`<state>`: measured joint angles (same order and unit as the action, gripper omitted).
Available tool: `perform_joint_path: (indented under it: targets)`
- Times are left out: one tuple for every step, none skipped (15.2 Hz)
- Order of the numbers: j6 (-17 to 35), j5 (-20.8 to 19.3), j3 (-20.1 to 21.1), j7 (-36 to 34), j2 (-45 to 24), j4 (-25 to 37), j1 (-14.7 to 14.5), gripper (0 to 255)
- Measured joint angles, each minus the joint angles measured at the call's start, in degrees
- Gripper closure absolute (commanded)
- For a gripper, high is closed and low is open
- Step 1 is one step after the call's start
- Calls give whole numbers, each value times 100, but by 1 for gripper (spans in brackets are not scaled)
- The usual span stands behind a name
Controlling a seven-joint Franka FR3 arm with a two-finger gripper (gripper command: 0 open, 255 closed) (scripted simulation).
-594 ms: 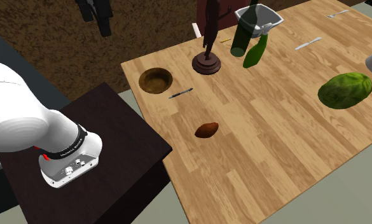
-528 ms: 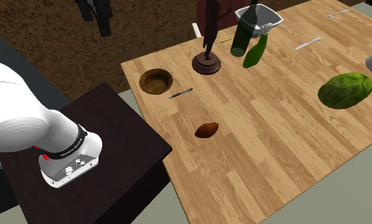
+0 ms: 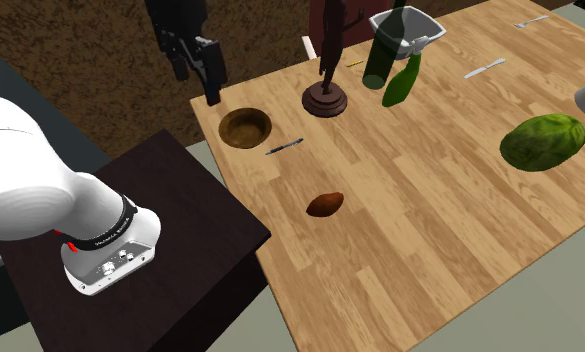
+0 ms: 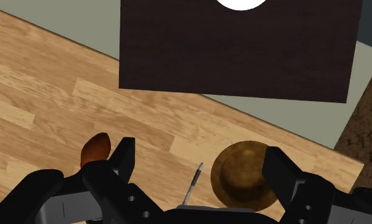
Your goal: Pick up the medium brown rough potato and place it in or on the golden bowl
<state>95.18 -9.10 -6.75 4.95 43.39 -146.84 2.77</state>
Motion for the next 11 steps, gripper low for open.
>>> perform_joint_path:
  targets:
    - [232, -75, -82, 77, -40, -162, 26, 0]
    - [468, -175, -196, 186, -110, -288, 71, 0]
    - [661, -244, -280, 270, -217, -333, 94, 0]
    - [871, -325, -382, 369, -340, -382, 126, 0]
    - [1132, -415, -496, 469, -463, -483, 166, 0]
    - [1379, -482, -583, 539, -584, -568, 188, 0]
    - [1599, -558, -691, 641, -734, -593, 221, 0]
    - [1846, -607, -761, 689, -859, -683, 231, 0]
    - [2105, -662, -856, 767, -1048, -711, 245, 0]
    - [2344, -727, -967, 872, -1227, -726, 275, 0]
    - [2590, -793, -1076, 972, -1387, -772, 309, 0]
